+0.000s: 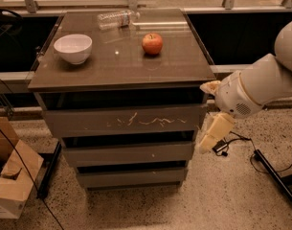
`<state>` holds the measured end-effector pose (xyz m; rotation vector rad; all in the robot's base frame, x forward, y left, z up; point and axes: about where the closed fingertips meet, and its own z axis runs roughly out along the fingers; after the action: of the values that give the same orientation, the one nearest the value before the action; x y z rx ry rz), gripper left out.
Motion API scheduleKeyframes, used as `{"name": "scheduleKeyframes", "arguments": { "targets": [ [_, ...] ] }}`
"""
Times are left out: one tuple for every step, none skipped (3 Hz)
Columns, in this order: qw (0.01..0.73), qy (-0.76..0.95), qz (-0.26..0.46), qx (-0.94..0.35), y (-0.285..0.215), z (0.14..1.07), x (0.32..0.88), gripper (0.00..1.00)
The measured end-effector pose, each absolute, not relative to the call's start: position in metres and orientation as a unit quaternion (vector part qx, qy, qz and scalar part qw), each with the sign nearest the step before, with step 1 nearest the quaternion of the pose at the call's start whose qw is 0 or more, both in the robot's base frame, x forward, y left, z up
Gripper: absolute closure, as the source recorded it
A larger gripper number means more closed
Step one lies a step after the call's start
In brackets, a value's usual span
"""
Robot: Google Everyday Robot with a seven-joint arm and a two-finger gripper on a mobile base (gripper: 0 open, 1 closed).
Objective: Open middle drawer
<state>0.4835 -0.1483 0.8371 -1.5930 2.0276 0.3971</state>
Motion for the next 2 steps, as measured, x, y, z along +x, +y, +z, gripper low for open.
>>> {"name": "scheduleKeyframes", "arguments": {
  "targets": [
    [0.257,0.745,0.174,-0.590,-0.123,0.791,0.490,0.00],
    [0.263,0.738,0.216,-0.583,-0.102,0.740,0.492,0.00]
  ]
}}
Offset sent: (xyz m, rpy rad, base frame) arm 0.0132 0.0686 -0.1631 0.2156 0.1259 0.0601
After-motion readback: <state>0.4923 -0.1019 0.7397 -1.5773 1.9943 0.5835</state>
